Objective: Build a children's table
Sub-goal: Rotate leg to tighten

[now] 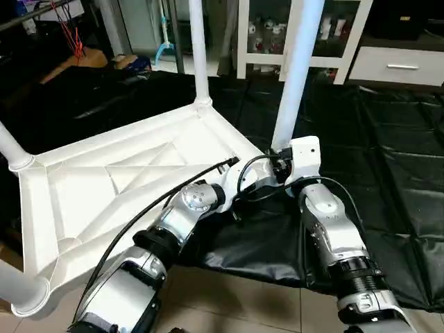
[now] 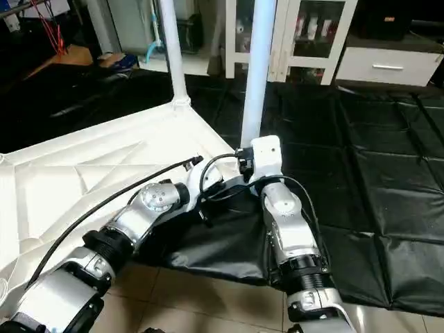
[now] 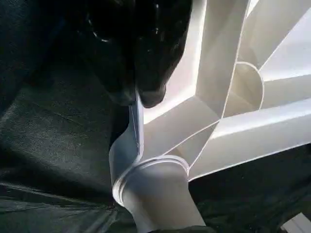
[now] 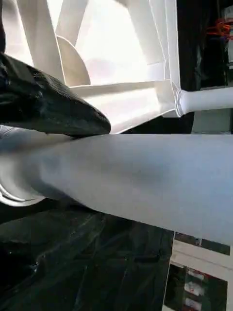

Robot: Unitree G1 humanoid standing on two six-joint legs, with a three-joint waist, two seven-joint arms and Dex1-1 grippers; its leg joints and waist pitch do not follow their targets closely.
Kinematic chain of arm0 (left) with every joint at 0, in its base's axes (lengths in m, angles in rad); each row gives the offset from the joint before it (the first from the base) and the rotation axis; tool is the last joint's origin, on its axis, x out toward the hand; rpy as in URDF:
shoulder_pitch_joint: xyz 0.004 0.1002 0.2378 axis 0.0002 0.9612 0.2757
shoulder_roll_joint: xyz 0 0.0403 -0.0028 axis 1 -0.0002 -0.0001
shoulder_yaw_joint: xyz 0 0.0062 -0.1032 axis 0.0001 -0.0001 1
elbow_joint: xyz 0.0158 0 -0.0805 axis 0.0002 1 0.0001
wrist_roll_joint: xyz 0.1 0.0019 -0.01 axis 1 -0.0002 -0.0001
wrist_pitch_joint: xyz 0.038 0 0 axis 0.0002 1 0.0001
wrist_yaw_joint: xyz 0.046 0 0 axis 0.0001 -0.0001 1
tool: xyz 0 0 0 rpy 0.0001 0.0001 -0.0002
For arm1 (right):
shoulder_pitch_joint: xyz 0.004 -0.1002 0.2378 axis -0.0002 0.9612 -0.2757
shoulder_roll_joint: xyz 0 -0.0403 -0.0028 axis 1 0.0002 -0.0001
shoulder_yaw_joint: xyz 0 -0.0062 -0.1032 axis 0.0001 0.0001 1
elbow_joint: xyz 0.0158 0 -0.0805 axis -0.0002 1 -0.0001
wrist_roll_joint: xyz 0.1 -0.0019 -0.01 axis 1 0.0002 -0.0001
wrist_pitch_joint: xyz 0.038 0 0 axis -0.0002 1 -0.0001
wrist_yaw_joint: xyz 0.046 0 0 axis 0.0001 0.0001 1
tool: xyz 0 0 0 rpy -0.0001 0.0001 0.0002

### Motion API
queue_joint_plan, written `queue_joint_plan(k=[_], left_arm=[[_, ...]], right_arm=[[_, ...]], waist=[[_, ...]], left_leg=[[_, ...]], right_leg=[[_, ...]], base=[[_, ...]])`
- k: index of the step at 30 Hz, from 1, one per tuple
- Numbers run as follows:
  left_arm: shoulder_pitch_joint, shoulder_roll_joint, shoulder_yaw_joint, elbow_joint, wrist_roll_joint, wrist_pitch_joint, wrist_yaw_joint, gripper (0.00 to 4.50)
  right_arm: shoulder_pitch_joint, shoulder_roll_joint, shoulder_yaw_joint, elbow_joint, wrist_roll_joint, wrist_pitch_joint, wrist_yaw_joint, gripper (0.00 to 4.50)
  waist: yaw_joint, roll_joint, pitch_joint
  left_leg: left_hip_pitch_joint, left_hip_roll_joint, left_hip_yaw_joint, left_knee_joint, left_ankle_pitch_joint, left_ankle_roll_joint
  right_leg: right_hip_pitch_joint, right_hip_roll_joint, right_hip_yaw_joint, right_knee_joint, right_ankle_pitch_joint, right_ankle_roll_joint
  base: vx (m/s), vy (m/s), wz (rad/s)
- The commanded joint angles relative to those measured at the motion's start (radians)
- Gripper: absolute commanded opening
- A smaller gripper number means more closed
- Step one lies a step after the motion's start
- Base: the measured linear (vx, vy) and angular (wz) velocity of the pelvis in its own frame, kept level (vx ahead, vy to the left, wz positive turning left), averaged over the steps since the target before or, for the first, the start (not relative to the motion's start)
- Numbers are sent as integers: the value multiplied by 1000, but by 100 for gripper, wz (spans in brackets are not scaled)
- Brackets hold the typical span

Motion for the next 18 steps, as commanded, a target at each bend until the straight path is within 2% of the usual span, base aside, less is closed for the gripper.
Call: queue_joint_plan(k=[1,2,3,5,9,10,11,12,13,14,15,16,18], left_arm=[[-42,12,41,19,7,-30,52,0],[-42,13,40,22,9,-34,47,0],[-42,14,40,31,10,-45,41,0],[-43,15,39,38,11,-52,36,0],[-48,22,28,61,18,-85,16,0],[-50,23,25,65,20,-100,9,0],[-54,23,22,72,22,-114,-2,0],[-56,23,15,78,26,-136,-20,0],[-59,24,4,81,34,-163,-34,0],[-61,24,-6,85,41,-188,-52,0],[-62,22,-13,86,43,-212,-65,0],[-62,16,-33,83,46,-292,-110,0],[-60,13,-37,79,42,-318,-129,0]], right_arm=[[11,8,0,5,12,-16,20,250],[13,4,1,-1,9,-24,21,250],[19,-6,3,-13,3,-35,20,270],[25,-12,1,-22,1,-40,13,292],[59,-47,-16,-83,-19,-60,1,310],[71,-57,-21,-100,-21,-59,6,333],[86,-70,-20,-116,-21,-49,23,337],[105,-88,-13,-132,-25,-35,46,338],[122,-105,-6,-143,-35,-28,58,338],[140,-127,0,-149,-46,-27,71,366],[152,-143,0,-148,-55,-24,72,377],[185,-198,-17,-124,-78,-5,62,377],[193,-219,-27,-107,-86,5,53,377]], waist=[[-6,-12,-71],[-7,-13,-71],[-10,-13,-72],[-8,-13,-73],[-3,-13,-75],[-2,-9,-76],[-3,-11,-75],[-2,-5,-75],[-2,-6,-74],[-3,-9,-75],[-2,-9,-73],[-1,-8,-72],[2,-11,-72]], left_leg=[[34,41,-26,-82,-334,21],[33,41,-26,-82,-328,21],[23,39,-29,-83,-303,26],[28,40,-27,-80,-287,32],[29,40,-24,-75,-242,54],[28,40,-25,-75,-231,57],[27,40,-25,-75,-230,59],[29,40,-24,-75,-235,63],[31,40,-24,-75,-243,63],[29,40,-24,-75,-252,62],[30,41,-24,-76,-262,60],[30,40,-24,-76,-275,55],[35,41,-21,-74,-290,51]], right_leg=[[25,-41,22,-82,-264,-176],[26,-41,22,-80,-258,-177],[34,-42,19,-76,-241,-176],[31,-42,19,-76,-228,-179],[32,-40,21,-72,-168,-196],[35,-39,20,-69,-152,-197],[35,-38,20,-70,-147,-199],[36,-39,20,-70,-149,-198],[34,-38,20,-74,-155,-197],[38,-39,21,-73,-156,-200],[37,-39,20,-75,-168,-202],[36,-39,20,-80,-189,-200],[32,-39,22,-82,-205,-207]], base=[[0,0,0],[0,0,0],[0,0,0],[0,0,0],[0,0,0],[0,0,0],[0,0,0],[0,0,0],[0,0,0],[0,0,0],[0,0,0],[0,0,0],[0,0,0]])
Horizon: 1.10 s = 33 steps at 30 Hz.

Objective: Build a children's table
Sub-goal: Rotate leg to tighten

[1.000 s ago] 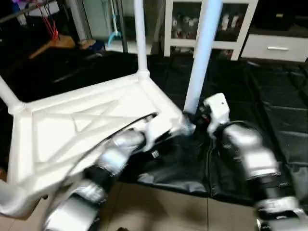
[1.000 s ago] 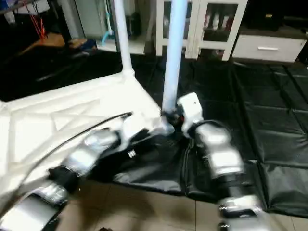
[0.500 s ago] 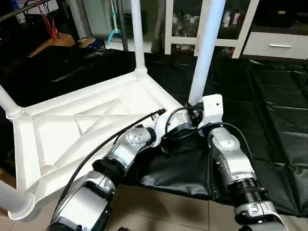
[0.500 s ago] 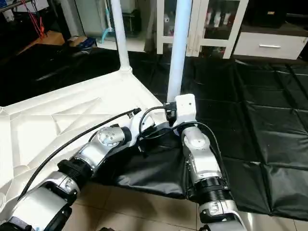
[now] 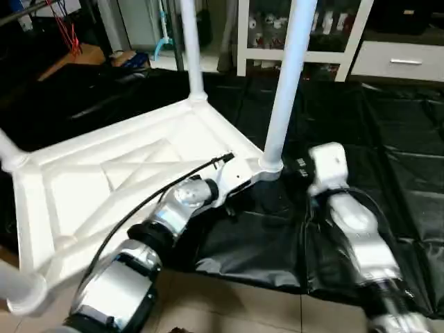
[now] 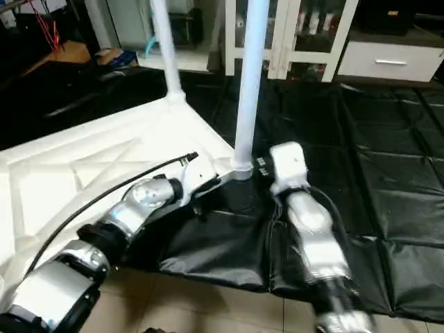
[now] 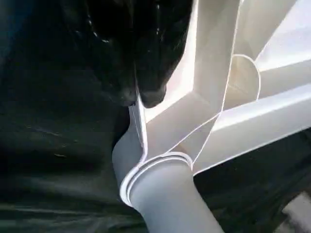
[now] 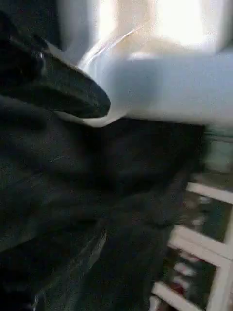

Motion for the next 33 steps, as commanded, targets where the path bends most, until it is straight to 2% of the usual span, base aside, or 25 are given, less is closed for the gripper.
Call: queue_joint_plan(k=[1,2,4,6,8,11,12,13,15,16,17,18,21,22,24,25,26,27,28,29,30,32,33], left_arm=[[-16,-30,-32,-39,-7,-155,-79,0],[-15,-31,-32,-40,-8,-159,-81,0],[-11,-43,-33,-47,-20,-198,-106,0],[-11,-52,-31,-47,-30,-224,-126,0],[-14,-62,-25,-46,-37,-270,-143,0],[-11,-74,-21,-58,-62,-310,-176,0],[-11,-75,-22,-59,-61,-324,-177,0],[-11,-75,-26,-60,-56,-343,-170,0],[-11,-76,-25,-57,-52,-359,-160,0],[-12,-75,-19,-52,-44,-358,-138,0],[-13,-73,-7,-44,-40,-347,-120,44],[-8,-67,8,-45,-52,-320,-131,44],[12,-56,45,-67,-99,-252,-174,60],[35,-44,53,-104,-122,-223,-203,76],[72,-28,64,-170,-161,-165,-251,89],[101,-13,65,-229,-185,-140,-277,95],[103,-12,65,-233,-187,-139,-279,96],[125,-2,73,-283,-206,-98,-280,116],[166,21,92,-372,-232,-42,-268,116],[182,30,99,-404,-241,-22,-263,130],[206,43,110,-453,-255,4,-257,137],[308,87,145,-629,-317,96,-246,143],[345,99,161,-692,-330,125,-234,152]], right_arm=[[12,-47,-42,40,-31,26,-27,377],[14,-50,-44,42,-32,27,-28,377],[29,-76,-63,53,-32,37,-34,377],[41,-87,-75,45,-31,51,-34,377],[52,-90,-73,31,-28,60,-28,377],[58,-82,-58,18,-31,69,-26,377],[57,-79,-54,17,-31,72,-24,377],[54,-74,-47,17,-32,73,-22,377],[49,-70,-42,20,-34,72,-22,377],[43,-66,-38,23,-36,72,-23,377],[38,-63,-36,22,-38,75,-24,381],[36,-61,-36,20,-37,76,-24,381],[33,-58,-37,16,-36,73,-29,381],[32,-56,-40,13,-34,71,-31,381],[32,-52,-45,9,-31,66,-38,381],[31,-45,-53,6,-24,59,-39,381],[31,-45,-54,6,-23,59,-39,381],[32,-40,-60,3,-19,54,-43,381],[34,-27,-74,-9,2,39,-41,381],[35,-22,-79,-14,11,34,-40,381],[38,-18,-85,-23,21,24,-37,381],[49,-15,-99,-66,51,-7,-17,381],[52,-13,-109,-82,69,-19,-7,381]], waist=[[-6,-1,-72],[-9,-13,-72],[-6,-9,-71],[-6,-10,-73],[-5,-6,-74],[-12,-11,-74],[-12,-10,-73],[-13,-14,-73],[-13,-10,-73],[-15,-13,-72],[-16,-16,-72],[-17,-20,-72],[-14,-15,-74],[-16,-24,-72],[-19,-24,-70],[-20,-23,-72],[-23,-23,-71],[-23,-23,-71],[-23,-14,-73],[-24,-11,-72],[-27,-12,-71],[-25,1,-69],[-30,-5,-68]], left_leg=[[37,40,-23,-73,-293,47],[36,40,-21,-72,-302,44],[37,40,-19,-71,-298,57],[31,38,-19,-69,-277,76],[27,38,-20,-67,-259,93],[25,38,-19,-65,-247,115],[25,38,-20,-65,-247,117],[24,38,-19,-65,-249,119],[23,39,-20,-66,-250,120],[23,39,-20,-66,-253,118],[22,39,-20,-67,-252,117],[22,39,-20,-66,-247,119],[25,41,-19,-66,-242,115],[22,42,-19,-68,-242,117],[16,40,-20,-68,-233,126],[19,40,-19,-67,-231,129],[18,40,-18,-67,-231,134],[18,40,-18,-67,-231,134],[21,45,-19,-67,-227,131],[24,45,-19,-68,-237,128],[26,44,-17,-68,-245,123],[27,48,-20,-74,-266,106],[23,49,-21,-76,-271,104]], right_leg=[[34,-41,23,-79,-221,-213],[36,-39,21,-82,-229,-210],[35,-41,21,-83,-224,-212],[39,-43,20,-80,-222,-207],[39,-47,18,-80,-229,-202],[38,-46,16,-81,-239,-202],[37,-47,15,-81,-249,-202],[36,-47,15,-83,-265,-198],[36,-47,15,-82,-275,-194],[35,-47,14,-82,-288,-190],[36,-46,14,-81,-289,-188],[36,-46,14,-82,-293,-186],[34,-49,15,-79,-285,-204],[35,-46,13,-79,-272,-208],[38,-48,13,-73,-263,-211],[37,-46,14,-73,-262,-208],[36,-45,15,-74,-261,-210],[36,-45,15,-74,-261,-210],[38,-48,17,-70,-239,-217],[33,-43,14,-71,-243,-218],[31,-40,15,-72,-248,-217],[32,-41,15,-70,-257,-214],[34,-40,15,-69,-245,-208]], base=[[0,0,0],[0,0,0],[0,0,0],[0,0,0],[0,0,0],[0,0,0],[0,0,0],[0,0,0],[0,0,0],[0,0,0],[0,0,0],[0,0,0],[0,0,0],[0,0,0],[0,0,0],[0,0,0],[0,0,0],[0,0,0],[0,0,0],[0,0,0],[0,0,0],[0,0,0],[0,0,0]])
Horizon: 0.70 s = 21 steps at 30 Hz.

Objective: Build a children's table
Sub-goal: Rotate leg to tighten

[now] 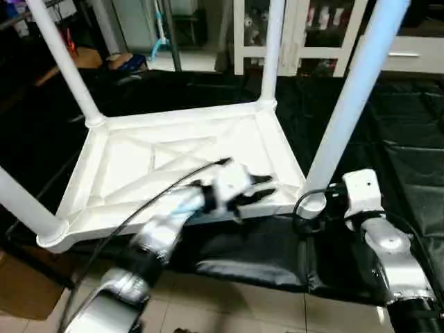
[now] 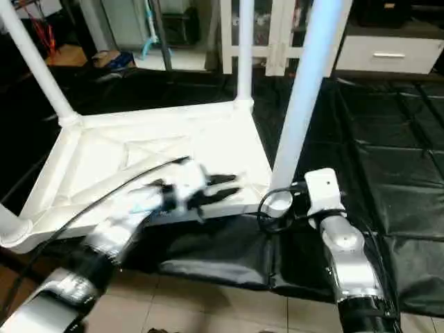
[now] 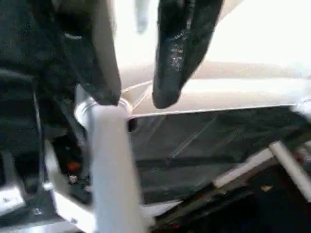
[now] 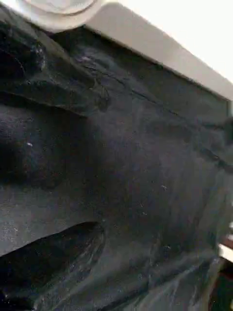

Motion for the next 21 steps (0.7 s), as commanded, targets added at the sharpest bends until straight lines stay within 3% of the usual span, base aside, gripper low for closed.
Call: queue_joint_plan(k=[1,2,3,4,5,6,7,9,10,12,13,14,15,18,19,21], left_arm=[[54,25,41,-134,-43,75,23,164],[130,48,73,-260,-68,135,49,173],[160,57,84,-308,-79,159,56,179],[208,67,105,-383,-93,190,75,179],[208,67,105,-383,-93,190,75,179],[314,70,165,-520,-97,241,145,185],[314,70,165,-520,-97,241,145,202],[370,62,200,-571,-92,249,189,219],[456,39,253,-611,-71,223,248,218],[525,22,289,-645,-48,206,297,234],[651,-12,330,-729,-24,186,364,250],[679,-18,335,-752,-21,183,376,259],[724,-43,351,-789,-22,183,412,263],[782,-81,373,-836,-10,181,474,263],[803,-96,383,-849,10,188,510,263],[821,-112,387,-859,34,185,542,263]], right_arm=[[-1,10,-26,-64,47,-38,25,381],[7,11,-43,-98,80,-56,45,381],[10,11,-49,-110,91,-63,52,381],[18,6,-60,-132,104,-76,60,381],[18,6,-60,-132,104,-76,60,381],[47,-4,-87,-186,131,-92,79,381],[47,-4,-87,-186,131,-92,79,381],[65,-5,-103,-216,150,-94,88,381],[94,-4,-120,-259,181,-96,103,381],[117,-2,-133,-294,208,-99,114,406],[172,8,-156,-365,259,-108,133,413],[186,11,-161,-381,271,-110,137,413],[221,17,-165,-414,296,-116,156,413],[279,24,-150,-467,351,-99,209,441],[297,24,-127,-489,371,-92,242,441],[305,22,-97,-510,384,-85,271,441]], waist=[[-4,-22,-68],[-8,-20,-66],[-9,-17,-69],[-16,-17,-60],[-16,-16,-61],[-17,-13,-60],[-20,-16,-55],[-22,-15,-56],[-25,-10,-53],[-30,-14,-50],[-36,-15,-52],[-40,-24,-49],[-38,-29,-45],[-37,-30,-40],[-40,-30,-35],[-43,-28,-33]], left_leg=[[26,53,-27,-77,-288,94],[27,51,-25,-78,-300,89],[30,58,-29,-80,-315,77],[29,53,-26,-84,-343,70],[32,53,-27,-84,-361,60],[41,51,-24,-83,-397,40],[33,55,-29,-89,-414,28],[39,51,-28,-89,-445,11],[33,51,-32,-92,-450,8],[27,51,-33,-93,-456,12],[31,50,-35,-93,-478,8],[23,53,-37,-95,-474,14],[26,50,-35,-94,-496,14],[29,48,-41,-94,-529,7],[36,47,-47,-95,-565,-6],[34,44,-54,-98,-590,-20]], right_leg=[[36,-31,17,-70,-242,-211],[33,-27,16,-73,-261,-204],[37,-31,17,-69,-258,-202],[30,-22,16,-76,-293,-190],[29,-24,16,-77,-311,-185],[20,-20,18,-82,-348,-175],[27,-23,19,-84,-359,-162],[20,-18,19,-87,-388,-143],[26,-20,19,-90,-389,-129],[27,-21,18,-95,-402,-110],[23,-22,19,-99,-453,-86],[26,-23,19,-103,-459,-76],[16,-21,18,-110,-519,-56],[8,-23,18,-121,-603,-28],[1,-19,16,-128,-635,-14],[5,-17,12,-131,-653,1]], base=[[0,0,0],[0,0,0],[0,0,0],[0,0,0],[0,0,0],[0,0,0],[0,0,0],[0,0,0],[0,0,0],[0,0,0],[0,0,0],[0,0,0],[0,0,0],[0,0,0],[0,0,0],[0,0,0]])
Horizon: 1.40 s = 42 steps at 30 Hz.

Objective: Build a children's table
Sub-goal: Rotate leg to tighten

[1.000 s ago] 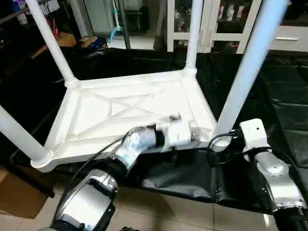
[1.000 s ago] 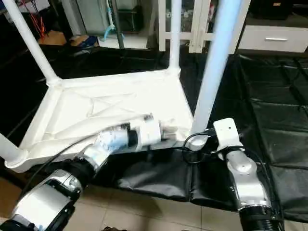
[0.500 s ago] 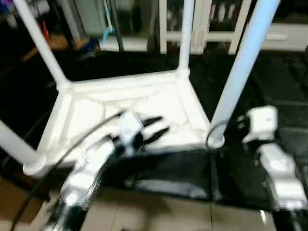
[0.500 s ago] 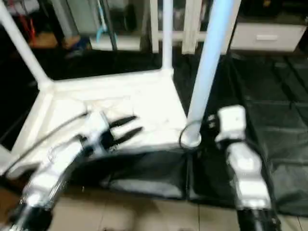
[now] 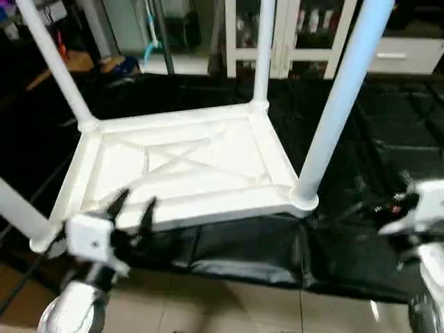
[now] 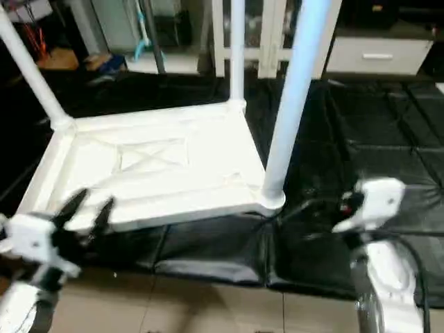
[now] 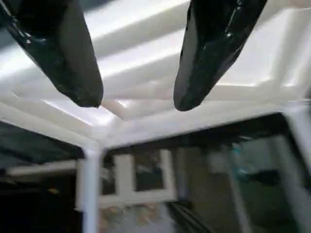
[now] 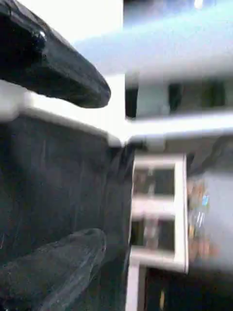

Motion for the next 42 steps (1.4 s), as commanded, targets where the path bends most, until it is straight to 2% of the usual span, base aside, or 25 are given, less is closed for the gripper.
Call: queue_joint_plan(k=[1,3,4,6,7,8,9,11,12,13,14,15,16,17,18,19,20,21,22,24,26,27,32,37,42], left_arm=[[36,-27,4,-36,31,6,64,263],[49,-40,0,-51,44,5,85,263],[67,-64,12,-67,58,14,125,291],[82,-81,32,-81,77,18,157,291],[84,-87,39,-88,74,20,168,303],[87,-100,64,-108,87,18,202,316],[88,-101,68,-112,91,19,209,316],[84,-97,117,-127,140,51,265,333],[84,-97,117,-127,140,51,265,336],[74,-92,144,-123,148,88,293,340],[59,-78,170,-116,153,121,315,340],[52,-71,176,-113,154,128,318,357],[34,-53,190,-109,156,143,320,374],[14,-35,207,-107,155,163,323,374],[-10,-15,226,-105,152,179,324,377],[-27,-2,239,-104,150,192,327,387],[-50,18,249,-103,143,216,319,402],[-71,31,258,-100,134,232,316,402],[-108,62,268,-86,123,281,303,402],[-144,74,276,-58,121,301,314,402],[-180,86,278,-25,121,314,318,402],[-194,94,275,-14,122,332,316,402],[-251,121,250,19,92,369,274,402],[-346,191,267,132,120,434,283,402],[-423,231,298,218,117,475,311,402]], right_arm=[[-2,-5,66,-61,32,28,66,441],[-9,-2,76,-70,37,42,65,441],[-20,-2,88,-76,29,49,65,450],[-28,-10,97,-63,-23,50,45,450],[-30,-8,95,-60,-25,49,41,450],[-36,-4,93,-51,-50,54,14,450],[-39,-2,93,-48,-53,57,7,450],[-75,18,102,-24,-73,68,-34,450],[-75,18,102,-24,-73,68,-34,450],[-99,29,109,-11,-78,75,-50,450],[-124,39,118,2,-81,83,-64,450],[-132,42,120,5,-78,87,-66,450],[-148,43,129,17,-93,92,-72,450],[-166,48,131,31,-98,94,-79,450],[-183,51,137,45,-104,96,-81,450],[-196,54,141,54,-110,98,-84,450],[-211,55,143,70,-122,93,-92,450],[-223,58,141,84,-129,93,-99,450],[-244,62,138,107,-139,99,-111,450],[-259,68,133,125,-142,100,-123,450],[-280,72,131,142,-150,103,-145,450],[-292,71,134,150,-165,100,-160,450],[-325,74,140,182,-193,102,-184,450],[-381,74,130,248,-200,108,-192,450],[-464,47,125,357,-202,95,-166,450]], waist=[[-5,-26,-33],[-9,-27,-28],[-10,-23,-29],[-17,-33,-25],[-17,-28,-23],[-18,-25,-20],[-20,-22,-18],[-22,-21,-10],[-20,-17,3],[17,-10,12],[70,-8,-3],[72,-58,-24],[45,-83,-3],[36,-76,-4],[42,-82,-8],[65,-48,-33],[53,-34,-21],[48,-23,-26],[42,-9,-22],[33,-13,-17],[28,-17,-14],[26,-17,-15],[17,-32,-24],[9,-30,-24],[2,-36,-27]], left_leg=[[29,42,-45,-93,-604,-26],[25,42,-50,-97,-622,-33],[28,39,-52,-97,-644,-42],[29,40,-60,-101,-681,-51],[28,41,-64,-105,-697,-55],[44,40,-65,-106,-753,-63],[45,42,-66,-111,-772,-68],[37,52,-70,-138,-849,-79],[15,66,-59,-183,-926,-97],[-60,94,-21,-270,-994,-106],[-98,85,14,-261,-982,-118],[-16,66,47,-189,-746,-85],[132,-23,-52,164,-284,-51],[56,-34,-88,153,-136,-13],[-2,-30,-116,110,-152,-26],[53,9,-108,14,-273,-75],[81,32,-104,-33,-490,-90],[80,38,-105,-47,-529,-96],[65,40,-102,-67,-559,-98],[47,35,-105,-84,-595,-94],[55,22,-99,-77,-625,-98],[53,23,-100,-78,-615,-99],[34,22,-94,-79,-493,-71],[42,15,-91,-71,-494,-64],[46,15,-89,-68,-489,-58]], right_leg=[[0,-28,8,-112,-654,-10],[2,-29,5,-116,-663,-3],[1,-28,3,-119,-683,5],[5,-24,-8,-124,-665,1],[8,-23,-11,-122,-660,2],[1,-18,-19,-130,-653,1],[4,-14,-24,-130,-635,-2],[25,-2,-44,-115,-582,-5],[45,16,-54,-65,-523,-27],[116,32,-54,112,-415,-45],[143,25,-51,165,-305,-54],[71,7,39,131,-543,7],[-152,-133,104,-166,-1185,51],[-86,-120,156,-164,-1221,29],[9,-110,112,-98,-1066,-25],[-5,-29,70,-41,-699,-83],[-32,27,53,-26,-450,-113],[-18,23,52,-19,-375,-127],[3,13,49,-23,-293,-149],[28,-1,40,-31,-316,-143],[21,-17,42,-59,-473,-111],[24,-21,42,-61,-484,-106],[33,-27,47,-61,-440,-117],[24,-26,45,-67,-492,-120],[22,-25,44,-63,-464,-147]], base=[[0,0,0],[0,0,0],[0,0,0],[-52,26,-13],[-51,29,-13],[-51,24,-8],[-57,18,-8],[-29,9,-4],[-117,-19,1],[-117,-19,1],[-129,-65,10],[-34,-138,18],[-34,-138,18],[-15,-71,-8],[0,0,0],[0,0,0],[-109,-30,42],[-151,-6,25],[-151,-6,25],[-66,62,-6],[-61,51,-8],[0,0,0],[0,0,0],[0,0,0],[0,0,0]])
